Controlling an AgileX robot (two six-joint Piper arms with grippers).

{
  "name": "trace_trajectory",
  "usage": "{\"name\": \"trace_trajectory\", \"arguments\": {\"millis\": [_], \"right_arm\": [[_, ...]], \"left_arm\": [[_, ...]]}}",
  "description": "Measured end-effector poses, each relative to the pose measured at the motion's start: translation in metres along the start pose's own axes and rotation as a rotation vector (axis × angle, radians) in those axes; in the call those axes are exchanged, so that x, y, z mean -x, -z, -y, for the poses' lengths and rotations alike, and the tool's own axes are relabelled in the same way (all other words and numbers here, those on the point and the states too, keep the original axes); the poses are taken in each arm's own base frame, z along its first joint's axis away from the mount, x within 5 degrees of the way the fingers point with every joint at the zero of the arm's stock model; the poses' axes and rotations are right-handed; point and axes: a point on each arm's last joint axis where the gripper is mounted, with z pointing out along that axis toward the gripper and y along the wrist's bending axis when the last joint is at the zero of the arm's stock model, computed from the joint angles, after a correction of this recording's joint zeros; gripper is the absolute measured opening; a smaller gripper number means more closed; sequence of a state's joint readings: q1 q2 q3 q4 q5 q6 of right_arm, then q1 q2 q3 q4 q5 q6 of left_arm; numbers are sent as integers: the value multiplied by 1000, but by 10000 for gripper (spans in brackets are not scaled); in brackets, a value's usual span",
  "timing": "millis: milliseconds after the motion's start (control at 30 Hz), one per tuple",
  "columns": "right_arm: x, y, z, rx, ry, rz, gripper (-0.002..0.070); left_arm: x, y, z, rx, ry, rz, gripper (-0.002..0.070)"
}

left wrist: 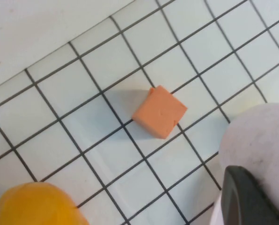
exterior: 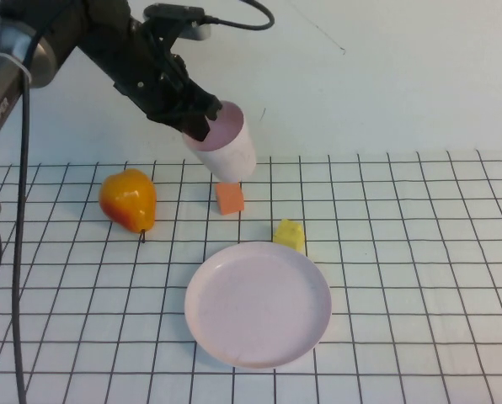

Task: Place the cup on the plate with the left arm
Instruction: Place the cup on the plate

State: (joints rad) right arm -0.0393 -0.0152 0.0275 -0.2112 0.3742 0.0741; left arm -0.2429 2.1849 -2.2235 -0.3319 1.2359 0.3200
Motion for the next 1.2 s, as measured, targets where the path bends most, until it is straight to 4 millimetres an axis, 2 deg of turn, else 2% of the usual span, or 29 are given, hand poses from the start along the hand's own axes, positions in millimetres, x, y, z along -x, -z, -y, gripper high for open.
{"name": "trace_trajectory", "arguments": {"millis": [200, 333, 433, 600, 800, 1000, 1200], "right_arm": [[0, 0, 0, 0, 0, 0, -2], [0, 0, 0, 0, 0, 0, -2], [0, 0, 0, 0, 0, 0, -2], [0, 0, 0, 0, 0, 0, -2], [0, 0, 0, 0, 0, 0, -2], [0, 0, 0, 0, 0, 0, -2], [0, 0, 0, 0, 0, 0, -2]], "left_arm": [[-7, 10, 54, 38, -121, -51, 11], [-27, 5, 90, -1, -176, -129, 11], [-45, 2, 104, -8, -198, -193, 11], [-69, -1, 109, 0, -172, -266, 10], [-91, -33, 107, 34, -131, -279, 10], [-86, -49, 103, 76, -93, -179, 10], [-89, -63, 98, 104, -83, -210, 10]]}}
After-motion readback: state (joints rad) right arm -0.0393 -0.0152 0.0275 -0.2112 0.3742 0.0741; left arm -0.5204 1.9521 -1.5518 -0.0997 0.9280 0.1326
